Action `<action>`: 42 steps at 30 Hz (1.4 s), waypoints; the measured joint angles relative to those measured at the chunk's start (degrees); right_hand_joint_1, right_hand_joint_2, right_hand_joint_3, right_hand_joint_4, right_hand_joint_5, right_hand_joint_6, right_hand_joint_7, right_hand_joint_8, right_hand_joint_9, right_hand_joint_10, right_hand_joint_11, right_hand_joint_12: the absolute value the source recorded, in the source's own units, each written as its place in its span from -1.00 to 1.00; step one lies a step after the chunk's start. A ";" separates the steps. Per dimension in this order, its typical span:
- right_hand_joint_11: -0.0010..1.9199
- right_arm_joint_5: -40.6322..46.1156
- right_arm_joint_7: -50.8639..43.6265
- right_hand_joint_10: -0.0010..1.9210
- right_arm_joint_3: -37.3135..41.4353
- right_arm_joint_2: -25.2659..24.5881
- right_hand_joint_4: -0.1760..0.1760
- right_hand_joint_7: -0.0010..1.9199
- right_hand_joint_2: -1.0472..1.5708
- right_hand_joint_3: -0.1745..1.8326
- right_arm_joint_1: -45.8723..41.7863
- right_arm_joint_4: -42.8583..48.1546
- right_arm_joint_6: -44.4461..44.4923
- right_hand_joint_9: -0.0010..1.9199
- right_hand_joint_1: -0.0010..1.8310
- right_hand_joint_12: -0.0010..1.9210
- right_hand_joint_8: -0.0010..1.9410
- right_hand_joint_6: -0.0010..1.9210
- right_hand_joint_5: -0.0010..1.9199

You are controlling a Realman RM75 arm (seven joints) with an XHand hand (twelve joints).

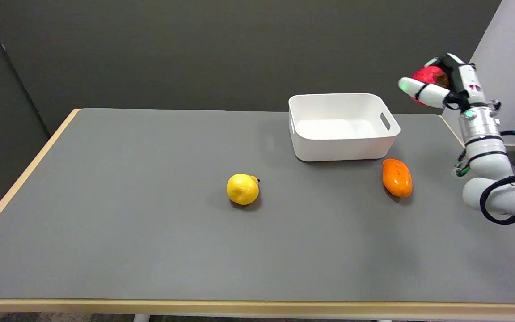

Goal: Place tomato into white box.

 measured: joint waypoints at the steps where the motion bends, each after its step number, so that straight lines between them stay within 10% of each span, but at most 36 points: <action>1: -0.03 -0.75 0.37 0.48 -0.17 0.00 -1.00 -0.18 0.72 -0.72 0.31 -0.55 0.02 -0.18 0.46 0.76 0.32 0.75 -0.46; 17: -0.07 -11.30 4.13 0.46 -8.04 -6.37 -1.00 -0.17 0.70 -0.70 9.42 -4.56 -4.62 -0.17 0.46 0.69 0.30 0.73 -0.44; 36: -0.09 -17.73 -2.48 0.50 -11.19 -19.39 -1.00 -0.20 0.73 -0.74 15.29 11.24 -15.51 -0.20 0.45 0.73 0.35 0.76 -0.47; 39: -0.33 -17.59 -4.75 0.27 -11.09 -20.48 -0.27 -0.24 0.70 -0.55 15.35 13.46 -16.80 -0.29 0.19 0.87 0.30 0.71 -0.51; 41: -0.81 -17.28 -5.76 0.09 -10.97 -20.81 0.64 -0.46 0.46 0.07 15.35 14.39 -17.38 -0.48 -0.04 0.80 -0.21 0.22 -0.70; 42: -0.81 -17.13 -6.25 -0.06 -10.89 -20.95 0.63 -0.56 0.43 0.08 15.30 14.75 -17.65 -0.57 -0.15 0.59 -0.41 -0.04 -0.72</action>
